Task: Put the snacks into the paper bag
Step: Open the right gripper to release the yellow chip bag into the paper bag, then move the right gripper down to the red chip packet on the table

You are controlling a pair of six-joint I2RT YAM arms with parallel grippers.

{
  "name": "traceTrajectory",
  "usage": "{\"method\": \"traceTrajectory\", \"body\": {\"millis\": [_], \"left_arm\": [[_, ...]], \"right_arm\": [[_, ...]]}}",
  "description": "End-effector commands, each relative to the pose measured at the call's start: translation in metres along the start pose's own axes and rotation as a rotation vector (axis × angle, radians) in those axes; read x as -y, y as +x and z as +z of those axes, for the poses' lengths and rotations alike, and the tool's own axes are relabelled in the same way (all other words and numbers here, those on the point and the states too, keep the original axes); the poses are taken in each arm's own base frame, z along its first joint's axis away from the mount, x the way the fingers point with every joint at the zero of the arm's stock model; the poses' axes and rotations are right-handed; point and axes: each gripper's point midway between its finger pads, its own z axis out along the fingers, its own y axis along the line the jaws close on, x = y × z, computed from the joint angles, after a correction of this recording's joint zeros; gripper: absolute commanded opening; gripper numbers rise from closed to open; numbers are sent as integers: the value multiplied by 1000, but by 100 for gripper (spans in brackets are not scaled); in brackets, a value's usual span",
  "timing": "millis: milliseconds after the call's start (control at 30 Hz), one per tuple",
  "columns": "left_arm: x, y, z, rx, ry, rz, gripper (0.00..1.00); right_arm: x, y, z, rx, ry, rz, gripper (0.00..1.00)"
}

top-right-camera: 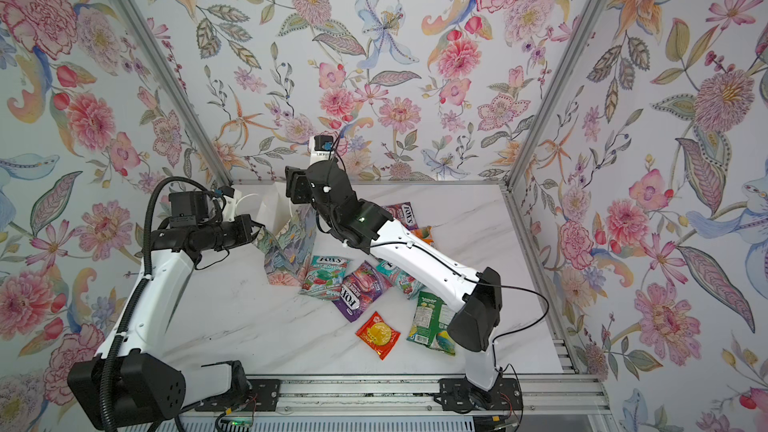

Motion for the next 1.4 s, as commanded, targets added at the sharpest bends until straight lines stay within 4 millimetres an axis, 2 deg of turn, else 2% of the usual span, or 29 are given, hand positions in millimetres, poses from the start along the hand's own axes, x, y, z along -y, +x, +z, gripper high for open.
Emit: {"method": "traceTrajectory", "body": {"millis": [0,67,133,267,367,500,600,733,867,1000,1133,1367], "left_arm": [[-1,-14,-6,40,-20,37,0],[-3,-15,-7,41,-37,44,0],[-5,-17,-8,40,-55,55,0],[-11,-21,-11,41,-106,80,3],[-15,-26,-13,45,-131,92,13],[-17,-29,-11,43,-144,101,31],[-21,-30,-10,33,-163,109,42],[-26,-31,-7,22,-185,112,50],[-24,-35,-9,38,-180,118,53],[-21,-46,-13,64,-181,130,54],[-18,-54,-14,88,-174,144,53],[-24,-52,-8,60,-187,148,45]], "right_arm": [[-3,-11,-32,0,-119,0,68],[12,-5,-48,-36,-132,13,68],[41,16,-65,-124,-114,51,68],[105,74,-97,-283,19,110,66],[147,115,-128,-356,127,173,65],[176,149,-155,-405,208,236,65],[188,162,-164,-427,236,259,65],[199,172,-165,-453,256,272,64],[205,185,-165,-500,264,285,61],[212,202,-166,-541,289,320,55],[215,215,-165,-552,285,348,54],[226,233,-163,-594,326,363,51]]}}
